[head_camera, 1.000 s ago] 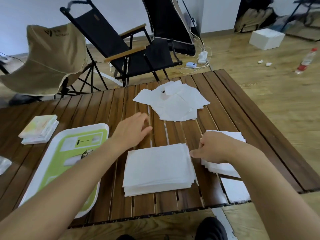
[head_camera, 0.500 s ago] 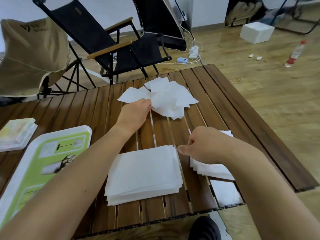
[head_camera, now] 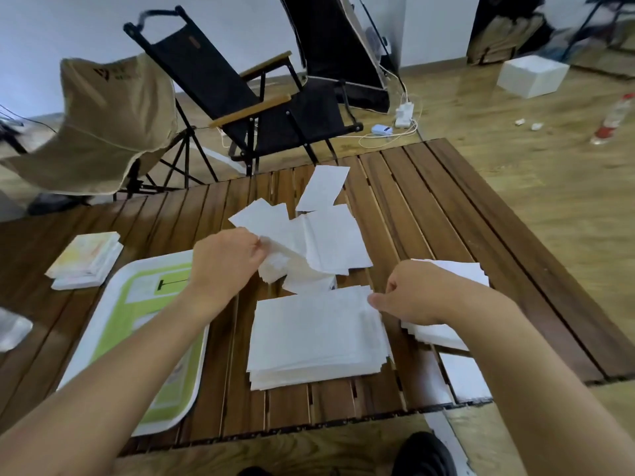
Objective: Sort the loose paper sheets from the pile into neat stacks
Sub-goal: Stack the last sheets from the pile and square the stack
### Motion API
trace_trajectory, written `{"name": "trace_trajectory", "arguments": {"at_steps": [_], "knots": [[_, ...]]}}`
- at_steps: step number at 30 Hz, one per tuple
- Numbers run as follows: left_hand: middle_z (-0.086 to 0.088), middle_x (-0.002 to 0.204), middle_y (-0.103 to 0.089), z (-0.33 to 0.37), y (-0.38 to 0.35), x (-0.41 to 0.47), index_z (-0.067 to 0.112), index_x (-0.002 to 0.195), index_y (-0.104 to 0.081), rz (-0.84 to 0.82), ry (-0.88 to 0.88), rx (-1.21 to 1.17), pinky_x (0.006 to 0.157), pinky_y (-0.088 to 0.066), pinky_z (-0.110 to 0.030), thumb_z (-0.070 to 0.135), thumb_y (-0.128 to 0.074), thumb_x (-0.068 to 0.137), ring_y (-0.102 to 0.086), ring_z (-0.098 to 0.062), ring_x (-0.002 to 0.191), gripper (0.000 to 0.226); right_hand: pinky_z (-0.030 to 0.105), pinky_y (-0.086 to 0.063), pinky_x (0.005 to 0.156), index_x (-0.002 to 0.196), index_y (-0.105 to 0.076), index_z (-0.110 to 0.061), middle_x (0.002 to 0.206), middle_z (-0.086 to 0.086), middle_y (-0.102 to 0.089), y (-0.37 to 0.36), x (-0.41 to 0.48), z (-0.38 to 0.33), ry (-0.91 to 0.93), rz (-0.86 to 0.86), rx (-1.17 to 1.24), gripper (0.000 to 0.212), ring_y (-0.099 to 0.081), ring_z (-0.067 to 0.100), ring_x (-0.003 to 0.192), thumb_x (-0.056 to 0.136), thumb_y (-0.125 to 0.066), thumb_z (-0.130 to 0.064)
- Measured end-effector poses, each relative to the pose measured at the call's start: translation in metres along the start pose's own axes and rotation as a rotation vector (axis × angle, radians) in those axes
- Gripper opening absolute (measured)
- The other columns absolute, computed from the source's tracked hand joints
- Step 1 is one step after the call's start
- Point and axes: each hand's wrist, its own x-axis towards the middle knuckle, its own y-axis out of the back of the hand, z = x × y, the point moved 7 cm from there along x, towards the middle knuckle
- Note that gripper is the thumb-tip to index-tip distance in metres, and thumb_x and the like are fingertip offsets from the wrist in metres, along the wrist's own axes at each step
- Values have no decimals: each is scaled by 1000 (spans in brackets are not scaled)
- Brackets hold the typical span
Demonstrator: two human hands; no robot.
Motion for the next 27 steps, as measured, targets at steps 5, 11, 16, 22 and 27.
{"name": "trace_trajectory", "arguments": {"at_steps": [5, 11, 16, 22, 27], "knots": [[4, 82, -68, -9, -17, 16, 17, 84, -69, -222, -190, 151, 50, -38, -26, 24, -55, 97, -65, -18, 71, 20, 23, -42, 64, 69, -50, -16, 70, 0, -57, -7, 4, 2, -14, -7, -28, 45, -51, 11, 61, 101, -52, -47], [6, 126, -66, -19, -41, -7, 27, 141, -31, -416, -182, 87, 57, -41, -31, 49, -65, 90, -70, -25, 93, 65, 23, -42, 67, 75, -52, -18, 72, -2, -56, -2, 8, 4, -11, -1, -11, 41, -53, 10, 66, 101, -51, -49], [-3, 127, -56, 9, -24, 0, 19, 146, -43, -115, -281, 127, 47, -44, -27, 57, -70, 87, -68, -23, 85, 75, 21, -34, 55, 68, -41, -20, 70, -4, -47, -3, 5, 0, 3, -13, -39, 46, -43, 9, 59, 102, -49, -49], [-3, 98, -67, 59, -32, -6, 18, 125, -68, -113, -631, 224, 43, -8, -18, 19, -83, 80, -58, -14, 64, 48, 20, -35, 56, 68, -43, -19, 70, -4, -50, -4, 5, 1, 7, -11, -12, 46, -44, 9, 59, 102, -50, -49], [0, 92, -69, 39, 18, 9, 17, 103, -76, 133, -331, -188, 41, -42, -29, 6, -62, 93, -65, -21, 66, 21, 22, -38, 55, 82, -61, -11, 69, 1, -54, 0, 4, 5, 10, 27, 29, 44, -49, 12, 57, 102, -50, -48]]}}
